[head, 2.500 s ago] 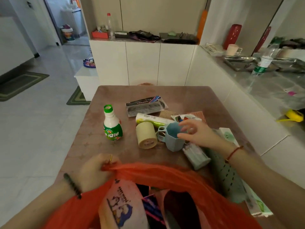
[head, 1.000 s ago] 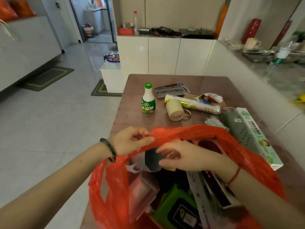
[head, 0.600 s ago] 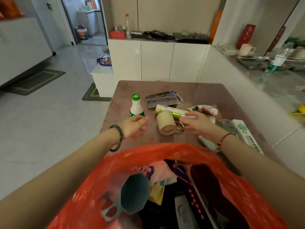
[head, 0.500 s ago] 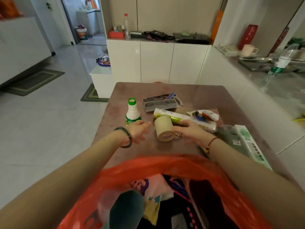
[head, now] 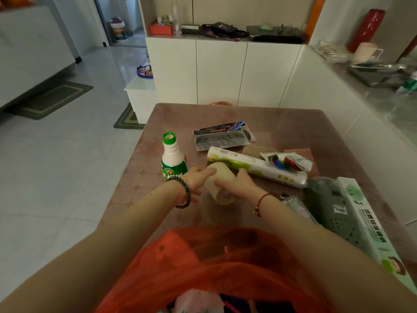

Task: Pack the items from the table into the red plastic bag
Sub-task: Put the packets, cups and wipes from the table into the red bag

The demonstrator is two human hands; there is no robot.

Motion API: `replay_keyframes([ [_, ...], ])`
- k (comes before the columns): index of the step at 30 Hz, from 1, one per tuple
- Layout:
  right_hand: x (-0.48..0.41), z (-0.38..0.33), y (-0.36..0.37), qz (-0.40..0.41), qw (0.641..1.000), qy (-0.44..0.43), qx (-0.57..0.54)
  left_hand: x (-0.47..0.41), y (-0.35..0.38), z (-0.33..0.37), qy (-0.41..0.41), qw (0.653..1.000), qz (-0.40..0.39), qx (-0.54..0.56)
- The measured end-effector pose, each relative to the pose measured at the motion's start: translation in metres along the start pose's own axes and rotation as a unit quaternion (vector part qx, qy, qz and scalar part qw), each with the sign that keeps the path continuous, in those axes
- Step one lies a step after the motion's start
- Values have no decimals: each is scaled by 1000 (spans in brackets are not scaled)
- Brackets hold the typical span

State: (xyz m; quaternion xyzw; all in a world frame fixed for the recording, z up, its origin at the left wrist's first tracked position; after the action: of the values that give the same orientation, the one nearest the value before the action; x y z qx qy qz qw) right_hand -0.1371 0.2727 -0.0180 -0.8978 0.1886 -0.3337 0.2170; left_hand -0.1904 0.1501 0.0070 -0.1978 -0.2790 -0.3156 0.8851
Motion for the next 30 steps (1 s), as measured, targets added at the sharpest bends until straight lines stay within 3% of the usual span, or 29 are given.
replay_keyframes([
  [3,35,-15,-16,-8,992,-63,-110,19,4,10,8,995,3,101],
  [5,76,-31,-31,22,985,-153,-72,41,5,24,36,979,4,200],
  [7,123,-44,-47,72,965,-251,-37,68,4,41,109,960,-12,256],
  [9,163,-45,-63,91,949,-295,-69,102,6,53,206,948,-46,239],
  [13,216,-36,-75,107,940,-317,-71,177,21,47,374,923,-82,32],
  [15,240,-26,-74,139,937,-316,-57,197,25,27,379,915,-126,-57],
  [17,263,-7,-71,196,924,-321,-67,203,21,-1,359,894,-134,-231],
  [18,276,2,-67,223,913,-333,-74,202,15,-16,345,863,-112,-352],
  [20,302,16,-51,225,901,-361,-85,197,-3,-39,323,764,-33,-558],
  [21,313,23,-38,203,903,-369,-79,198,-12,-43,320,730,11,-604],
  [22,322,29,-22,178,909,-372,-59,201,-21,-45,317,722,48,-613],
  [26,335,57,44,117,932,-321,121,221,-39,-54,373,770,128,-501],
  [30,318,69,83,158,897,-267,314,249,-41,-53,473,807,115,-335],
])
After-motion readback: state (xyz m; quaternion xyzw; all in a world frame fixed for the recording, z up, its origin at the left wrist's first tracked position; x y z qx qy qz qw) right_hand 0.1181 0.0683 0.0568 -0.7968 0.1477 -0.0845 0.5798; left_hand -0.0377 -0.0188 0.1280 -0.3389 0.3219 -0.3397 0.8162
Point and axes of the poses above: each hand's wrist, its own x-axis away from the middle knuckle, its own y-axis out of the palm, z = x × y, the point moved 5 cm from there along -x, towards the middle knuckle, and after that the axes turned 4 degrees about x, right-handed, at the moved point
